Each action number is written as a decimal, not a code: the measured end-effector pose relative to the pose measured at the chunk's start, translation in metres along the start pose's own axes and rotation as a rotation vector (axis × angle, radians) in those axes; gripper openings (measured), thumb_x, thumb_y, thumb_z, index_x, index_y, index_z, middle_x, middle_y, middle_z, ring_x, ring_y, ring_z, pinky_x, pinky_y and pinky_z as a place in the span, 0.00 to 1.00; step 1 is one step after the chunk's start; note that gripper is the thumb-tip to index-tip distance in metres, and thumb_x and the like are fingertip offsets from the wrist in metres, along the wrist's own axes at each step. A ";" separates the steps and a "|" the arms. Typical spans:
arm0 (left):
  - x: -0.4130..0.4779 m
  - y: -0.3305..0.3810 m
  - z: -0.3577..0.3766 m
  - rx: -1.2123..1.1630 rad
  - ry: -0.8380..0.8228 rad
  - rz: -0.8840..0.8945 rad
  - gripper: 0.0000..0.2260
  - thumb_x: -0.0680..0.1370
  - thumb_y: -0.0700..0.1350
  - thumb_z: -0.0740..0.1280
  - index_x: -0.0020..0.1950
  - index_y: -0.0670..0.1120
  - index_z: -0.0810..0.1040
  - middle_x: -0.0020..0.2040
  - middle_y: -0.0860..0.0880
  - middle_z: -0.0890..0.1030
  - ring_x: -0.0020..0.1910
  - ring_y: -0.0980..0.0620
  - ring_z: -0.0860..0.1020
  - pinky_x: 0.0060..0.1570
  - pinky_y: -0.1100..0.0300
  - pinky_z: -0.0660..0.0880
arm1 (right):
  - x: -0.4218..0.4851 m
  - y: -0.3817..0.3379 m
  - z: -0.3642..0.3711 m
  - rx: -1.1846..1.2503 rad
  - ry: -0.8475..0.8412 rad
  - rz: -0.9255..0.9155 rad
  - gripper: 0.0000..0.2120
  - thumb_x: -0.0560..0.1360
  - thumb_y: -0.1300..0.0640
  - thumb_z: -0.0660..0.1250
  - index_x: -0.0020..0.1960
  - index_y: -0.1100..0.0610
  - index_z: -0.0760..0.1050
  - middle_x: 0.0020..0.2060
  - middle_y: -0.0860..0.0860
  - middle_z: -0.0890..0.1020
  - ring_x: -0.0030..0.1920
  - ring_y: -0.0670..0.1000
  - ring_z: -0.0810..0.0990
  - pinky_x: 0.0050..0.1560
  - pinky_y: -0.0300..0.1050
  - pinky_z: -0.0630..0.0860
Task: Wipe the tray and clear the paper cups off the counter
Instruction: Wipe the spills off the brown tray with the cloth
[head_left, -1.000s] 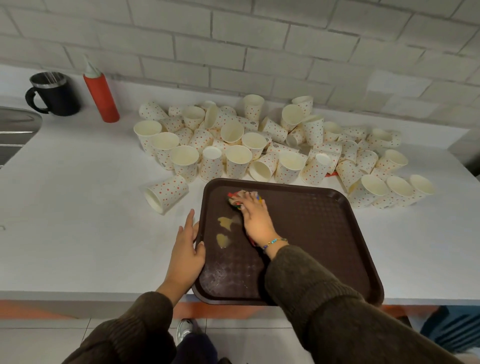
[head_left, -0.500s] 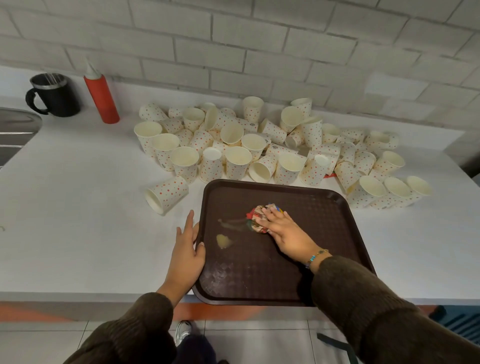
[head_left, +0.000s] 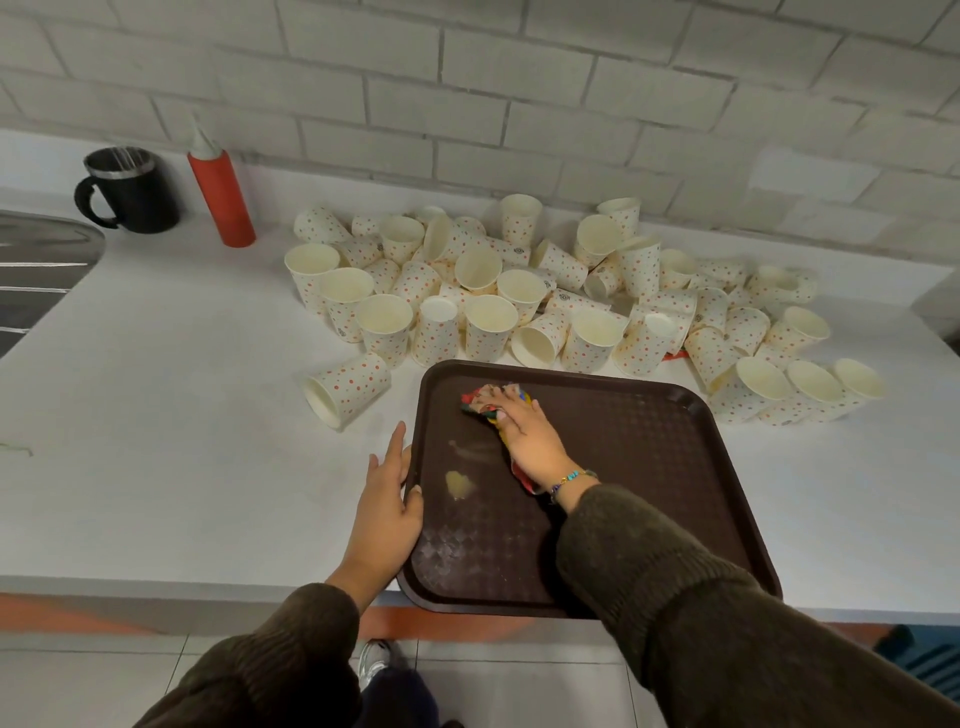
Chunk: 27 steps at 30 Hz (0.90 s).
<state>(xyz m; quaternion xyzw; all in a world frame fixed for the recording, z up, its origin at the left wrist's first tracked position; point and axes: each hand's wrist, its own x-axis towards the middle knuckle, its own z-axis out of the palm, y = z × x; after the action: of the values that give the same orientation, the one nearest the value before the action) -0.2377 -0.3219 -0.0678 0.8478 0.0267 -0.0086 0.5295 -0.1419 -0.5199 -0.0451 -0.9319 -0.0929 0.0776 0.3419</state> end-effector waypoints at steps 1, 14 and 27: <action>0.000 0.000 0.000 -0.004 -0.002 0.011 0.31 0.80 0.43 0.56 0.71 0.70 0.44 0.69 0.65 0.63 0.77 0.46 0.48 0.69 0.56 0.45 | -0.002 -0.003 0.003 0.016 -0.023 -0.028 0.18 0.82 0.56 0.50 0.71 0.50 0.65 0.73 0.50 0.64 0.76 0.48 0.54 0.72 0.40 0.40; -0.002 0.004 -0.003 -0.084 0.028 0.122 0.36 0.79 0.36 0.57 0.71 0.69 0.45 0.70 0.53 0.68 0.74 0.55 0.59 0.74 0.60 0.43 | -0.074 -0.021 0.027 -0.277 -0.225 -0.407 0.18 0.81 0.53 0.55 0.70 0.45 0.67 0.75 0.49 0.60 0.76 0.48 0.52 0.75 0.49 0.40; -0.003 0.001 0.001 -0.044 -0.011 0.048 0.30 0.81 0.41 0.56 0.73 0.65 0.47 0.74 0.53 0.63 0.76 0.50 0.52 0.73 0.56 0.46 | -0.096 0.053 -0.034 -0.340 -0.128 -0.269 0.21 0.80 0.58 0.58 0.71 0.46 0.65 0.74 0.46 0.59 0.76 0.47 0.51 0.75 0.49 0.43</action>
<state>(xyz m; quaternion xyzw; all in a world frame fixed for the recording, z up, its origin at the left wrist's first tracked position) -0.2407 -0.3231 -0.0666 0.8363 0.0036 0.0000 0.5483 -0.2211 -0.6023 -0.0456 -0.9486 -0.2495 0.0734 0.1805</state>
